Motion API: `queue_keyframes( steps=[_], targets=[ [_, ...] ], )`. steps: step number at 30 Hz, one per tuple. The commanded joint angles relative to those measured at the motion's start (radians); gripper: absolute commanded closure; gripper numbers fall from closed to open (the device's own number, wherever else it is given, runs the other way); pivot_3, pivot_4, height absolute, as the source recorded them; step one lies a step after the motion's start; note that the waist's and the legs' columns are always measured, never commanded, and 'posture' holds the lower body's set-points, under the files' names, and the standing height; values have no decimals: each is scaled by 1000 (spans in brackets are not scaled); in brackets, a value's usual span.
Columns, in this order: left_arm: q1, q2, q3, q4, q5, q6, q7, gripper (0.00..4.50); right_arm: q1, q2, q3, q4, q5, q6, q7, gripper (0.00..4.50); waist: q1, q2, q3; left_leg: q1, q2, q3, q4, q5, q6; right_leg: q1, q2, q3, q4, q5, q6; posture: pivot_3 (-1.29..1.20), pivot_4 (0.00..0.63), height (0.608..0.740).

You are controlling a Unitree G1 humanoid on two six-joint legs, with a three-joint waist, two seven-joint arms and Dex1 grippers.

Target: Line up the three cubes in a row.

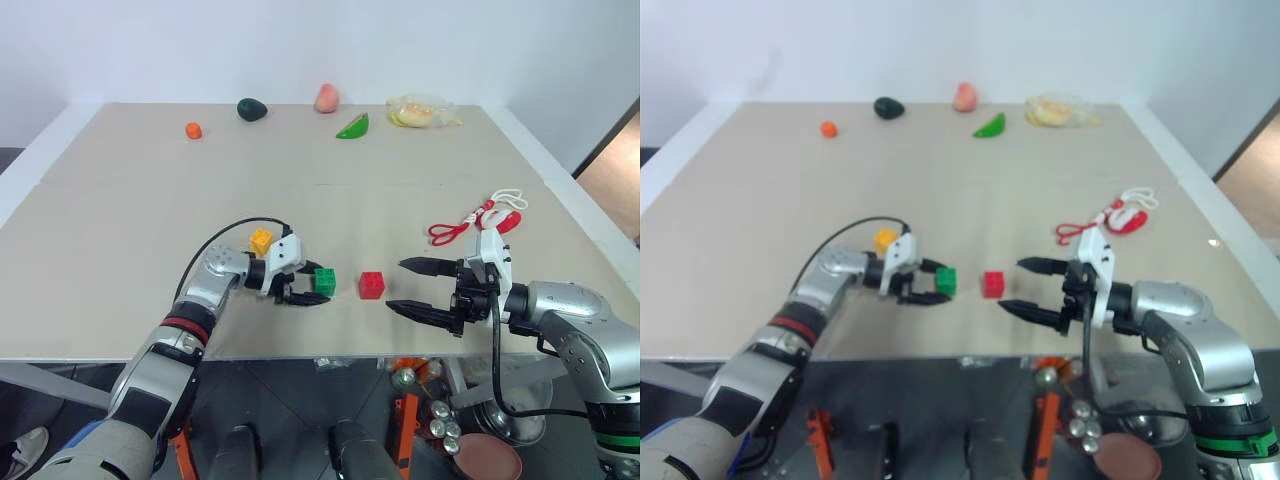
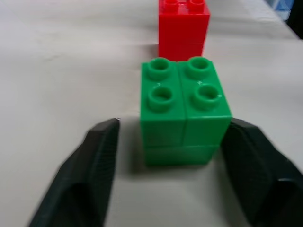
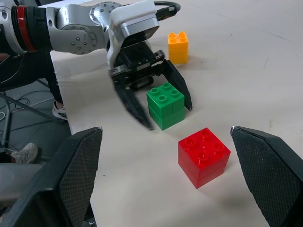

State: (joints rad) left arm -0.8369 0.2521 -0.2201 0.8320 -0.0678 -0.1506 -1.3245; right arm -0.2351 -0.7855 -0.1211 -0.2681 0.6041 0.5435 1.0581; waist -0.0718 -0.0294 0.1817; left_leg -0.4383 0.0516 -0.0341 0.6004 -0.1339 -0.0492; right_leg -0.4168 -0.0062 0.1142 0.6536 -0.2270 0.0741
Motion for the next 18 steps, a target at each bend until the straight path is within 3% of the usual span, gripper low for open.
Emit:
queue_keyframes(
  steps=[1, 7, 18],
  targets=[
    [16, 0, -5, -40, -14, 37, -36, 33, -16, -10, -19, -12, 6, -8, 2, 0, 0, 0, 0, 0, 0, 0, 0, 0, 0, 0, 0, 0, 0, 0, 0, 0, 150, 740],
    [36, 11, -7, -92, -30, 86, -71, 33, -26, -8, -15, -8, 6, -8, 4, 0, 0, 0, 0, 0, 0, 0, 1, 0, 0, 0, 0, 0, 0, 0, 0, 0, 150, 740],
    [17, -1, 7, -50, -3, 20, 19, 33, -31, -4, -12, -7, 5, -8, 5, 0, 0, 0, 0, 0, 0, 0, 1, 0, 0, 0, 0, 0, 0, 0, 0, 0, 150, 740]
  ],
)
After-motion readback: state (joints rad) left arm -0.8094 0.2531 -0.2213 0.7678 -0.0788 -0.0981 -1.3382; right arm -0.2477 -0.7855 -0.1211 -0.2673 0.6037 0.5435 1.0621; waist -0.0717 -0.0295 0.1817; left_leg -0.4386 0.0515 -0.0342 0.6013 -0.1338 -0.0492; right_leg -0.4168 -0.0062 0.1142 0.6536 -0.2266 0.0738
